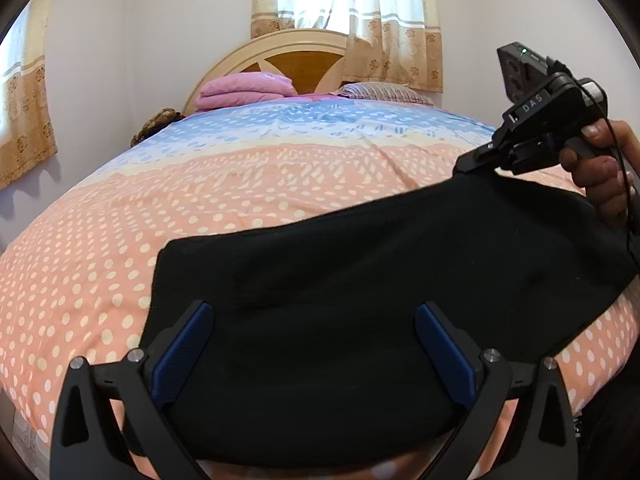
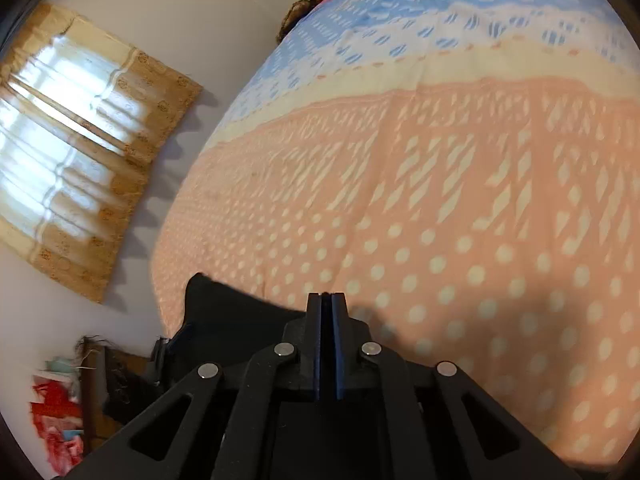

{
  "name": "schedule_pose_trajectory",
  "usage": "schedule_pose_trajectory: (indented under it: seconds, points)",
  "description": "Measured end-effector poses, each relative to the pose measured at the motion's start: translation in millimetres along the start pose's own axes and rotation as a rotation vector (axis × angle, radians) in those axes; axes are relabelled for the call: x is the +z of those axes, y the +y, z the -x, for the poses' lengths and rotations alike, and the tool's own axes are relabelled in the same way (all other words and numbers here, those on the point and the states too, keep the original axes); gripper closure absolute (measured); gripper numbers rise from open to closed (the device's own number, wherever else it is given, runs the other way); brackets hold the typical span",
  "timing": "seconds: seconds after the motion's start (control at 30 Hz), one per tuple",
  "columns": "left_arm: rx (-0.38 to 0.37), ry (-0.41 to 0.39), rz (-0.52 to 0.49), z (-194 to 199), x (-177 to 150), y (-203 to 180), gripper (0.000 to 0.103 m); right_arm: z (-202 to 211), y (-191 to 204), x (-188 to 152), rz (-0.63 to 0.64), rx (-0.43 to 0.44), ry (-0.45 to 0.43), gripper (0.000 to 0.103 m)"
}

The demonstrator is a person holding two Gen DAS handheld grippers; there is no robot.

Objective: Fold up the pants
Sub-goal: 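Lay the pants flat and open the right gripper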

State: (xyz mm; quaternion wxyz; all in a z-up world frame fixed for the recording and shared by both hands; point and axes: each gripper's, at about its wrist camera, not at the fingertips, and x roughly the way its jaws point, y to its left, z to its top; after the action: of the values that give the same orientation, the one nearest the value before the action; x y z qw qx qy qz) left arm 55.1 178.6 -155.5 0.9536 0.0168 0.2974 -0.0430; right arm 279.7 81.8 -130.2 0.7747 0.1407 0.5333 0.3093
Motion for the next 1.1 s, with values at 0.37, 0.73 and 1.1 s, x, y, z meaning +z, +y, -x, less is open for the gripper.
schedule_pose_trajectory:
  seconds: [0.37, 0.73, 1.1]
  points:
    - [-0.016, -0.036, 0.055, 23, 13, 4, 0.0, 54, 4, -48, 0.164, -0.103, -0.12, 0.068]
    - [-0.199, 0.021, -0.061, 10, 14, -74, 0.0, 118, -26, -176, 0.188, -0.279, -0.116, 0.066]
    - [-0.156, 0.038, -0.083, 25, 10, -81, 0.0, 150, -32, -213, 0.19, -0.263, -0.218, 0.064]
